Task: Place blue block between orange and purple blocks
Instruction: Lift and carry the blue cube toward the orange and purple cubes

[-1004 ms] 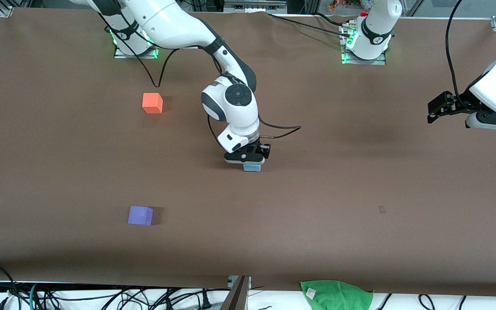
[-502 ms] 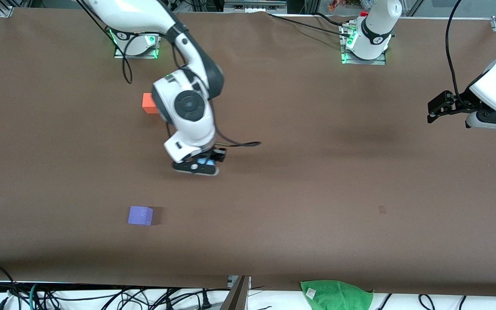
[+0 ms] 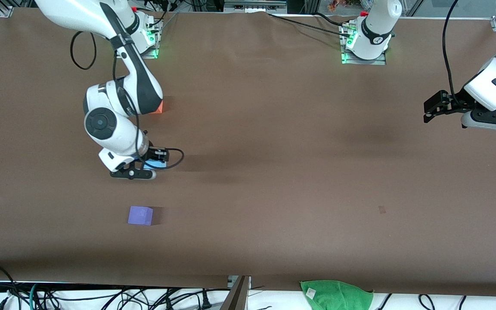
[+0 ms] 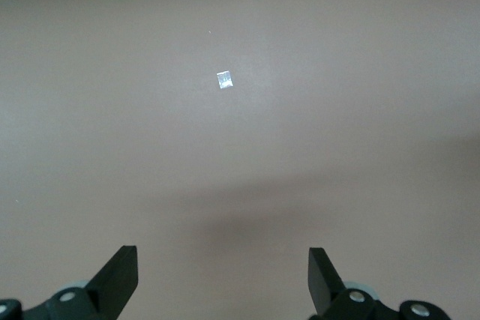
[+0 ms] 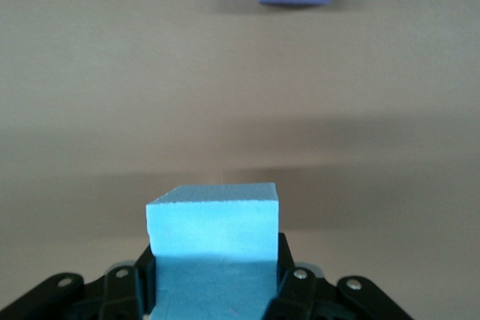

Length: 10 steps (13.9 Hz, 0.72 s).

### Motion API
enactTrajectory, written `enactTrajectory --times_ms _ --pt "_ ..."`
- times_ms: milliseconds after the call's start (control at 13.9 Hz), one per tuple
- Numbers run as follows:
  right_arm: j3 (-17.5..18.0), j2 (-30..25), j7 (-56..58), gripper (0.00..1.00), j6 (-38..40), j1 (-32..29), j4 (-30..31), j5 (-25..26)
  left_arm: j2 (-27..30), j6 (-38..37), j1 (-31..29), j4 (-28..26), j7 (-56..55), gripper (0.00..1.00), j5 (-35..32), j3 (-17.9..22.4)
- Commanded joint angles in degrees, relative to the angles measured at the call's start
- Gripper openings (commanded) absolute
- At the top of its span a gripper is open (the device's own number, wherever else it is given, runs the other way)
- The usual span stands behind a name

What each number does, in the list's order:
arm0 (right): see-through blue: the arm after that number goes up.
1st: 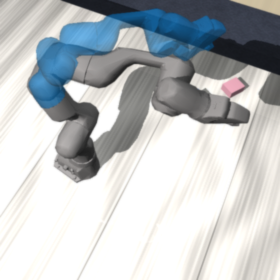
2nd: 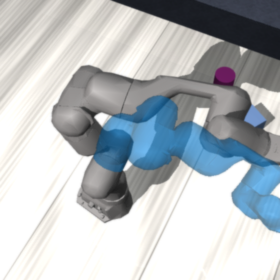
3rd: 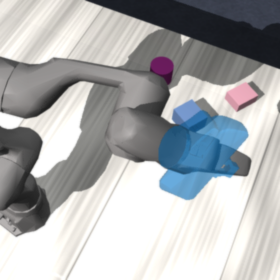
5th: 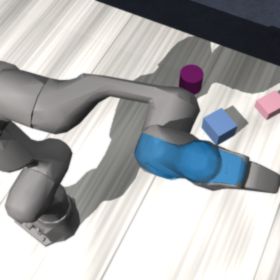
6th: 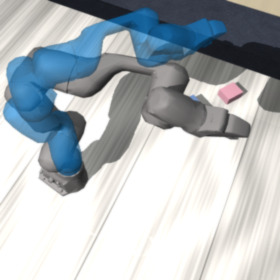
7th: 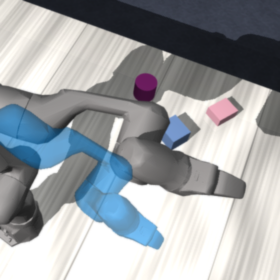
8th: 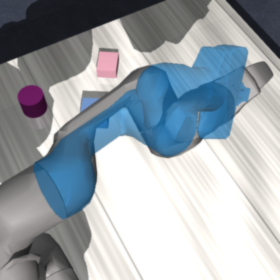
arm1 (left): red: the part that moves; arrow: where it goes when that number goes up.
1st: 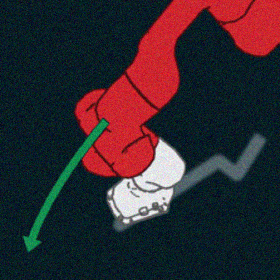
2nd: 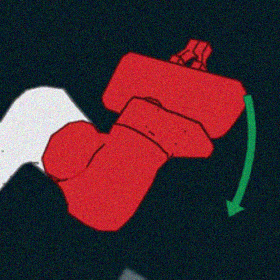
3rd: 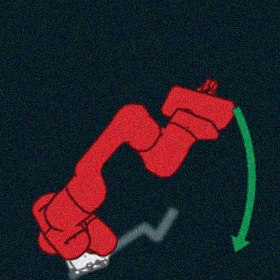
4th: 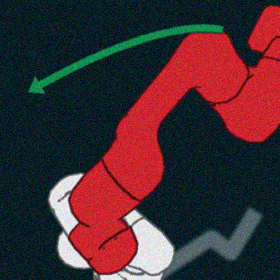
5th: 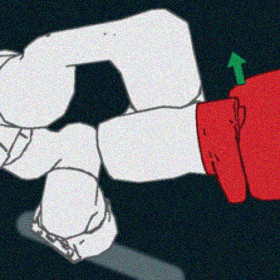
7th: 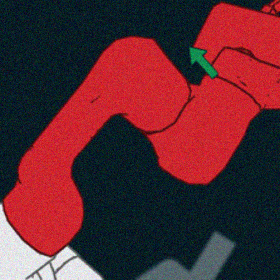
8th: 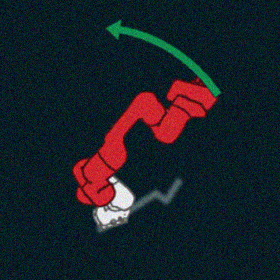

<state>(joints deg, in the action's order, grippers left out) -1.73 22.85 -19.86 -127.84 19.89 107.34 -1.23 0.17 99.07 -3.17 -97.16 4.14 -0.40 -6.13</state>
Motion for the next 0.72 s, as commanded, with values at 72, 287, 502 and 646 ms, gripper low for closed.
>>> enactTrajectory --times_ms 72,287,502,646 --pt "-2.31 -4.57 3.42 0.30 -7.59 0.67 11.04 -1.05 -0.87 -1.33 -0.52 1.97 -0.53 1.00 -1.36 -0.82" --pt "-3.11 -5.36 5.70 0.30 -14.78 0.59 16.84 -1.05 -0.96 -1.33 -0.52 1.97 -0.53 1.00 -1.45 -0.82" --pt "-3.90 -5.10 10.10 0.30 -20.86 0.15 20.54 -1.14 -0.96 -1.51 -0.52 1.97 -0.53 1.00 -1.45 -0.82" --pt "-3.90 -4.58 10.19 0.30 -23.50 0.15 21.68 -1.05 -0.87 -2.20 -0.52 2.06 -0.53 1.00 -1.45 -0.90"
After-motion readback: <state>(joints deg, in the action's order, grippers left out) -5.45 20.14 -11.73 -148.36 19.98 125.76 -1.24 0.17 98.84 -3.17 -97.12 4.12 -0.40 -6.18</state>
